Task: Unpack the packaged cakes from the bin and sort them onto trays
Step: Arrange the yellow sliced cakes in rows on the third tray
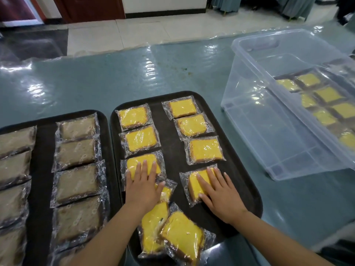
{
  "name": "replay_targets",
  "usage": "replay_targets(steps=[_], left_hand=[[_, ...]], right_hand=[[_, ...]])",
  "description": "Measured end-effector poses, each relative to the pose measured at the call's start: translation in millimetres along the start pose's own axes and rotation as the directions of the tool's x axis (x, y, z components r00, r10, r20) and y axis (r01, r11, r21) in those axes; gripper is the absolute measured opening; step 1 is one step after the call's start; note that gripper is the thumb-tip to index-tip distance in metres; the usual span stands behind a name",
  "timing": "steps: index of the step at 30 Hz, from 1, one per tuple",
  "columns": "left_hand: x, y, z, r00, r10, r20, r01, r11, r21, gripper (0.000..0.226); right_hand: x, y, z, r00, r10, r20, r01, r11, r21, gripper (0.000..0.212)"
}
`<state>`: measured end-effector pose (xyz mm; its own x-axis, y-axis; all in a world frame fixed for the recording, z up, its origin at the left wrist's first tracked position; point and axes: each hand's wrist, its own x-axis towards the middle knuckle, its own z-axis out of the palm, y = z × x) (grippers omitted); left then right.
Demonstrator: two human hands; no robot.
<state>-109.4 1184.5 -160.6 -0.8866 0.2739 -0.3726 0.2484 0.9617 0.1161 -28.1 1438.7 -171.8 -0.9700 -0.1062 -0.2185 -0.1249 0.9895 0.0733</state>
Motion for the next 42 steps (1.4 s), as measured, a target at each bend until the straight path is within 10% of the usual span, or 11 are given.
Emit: replay_targets(steps=[19, 35, 42], left_hand=[[-12, -30, 20, 0.971, 0.132, -0.200, -0.124, 0.991, 0.053, 0.070], [-20, -33, 38, 0.948, 0.135, -0.290, -0.120, 0.990, 0.067, 0.066], [-51, -29, 41, 0.950, 0.136, -0.282, -0.129, 0.991, 0.045, 0.064]], right_hand=[[16, 10, -22, 0.986, 0.166, 0.017, -0.166, 0.982, 0.091, 0.061], [56, 12, -18, 0.984, 0.017, 0.176, -0.032, 0.996, 0.083, 0.064], [41, -11, -27, 0.985, -0.168, -0.034, 0.170, 0.983, 0.071, 0.059]])
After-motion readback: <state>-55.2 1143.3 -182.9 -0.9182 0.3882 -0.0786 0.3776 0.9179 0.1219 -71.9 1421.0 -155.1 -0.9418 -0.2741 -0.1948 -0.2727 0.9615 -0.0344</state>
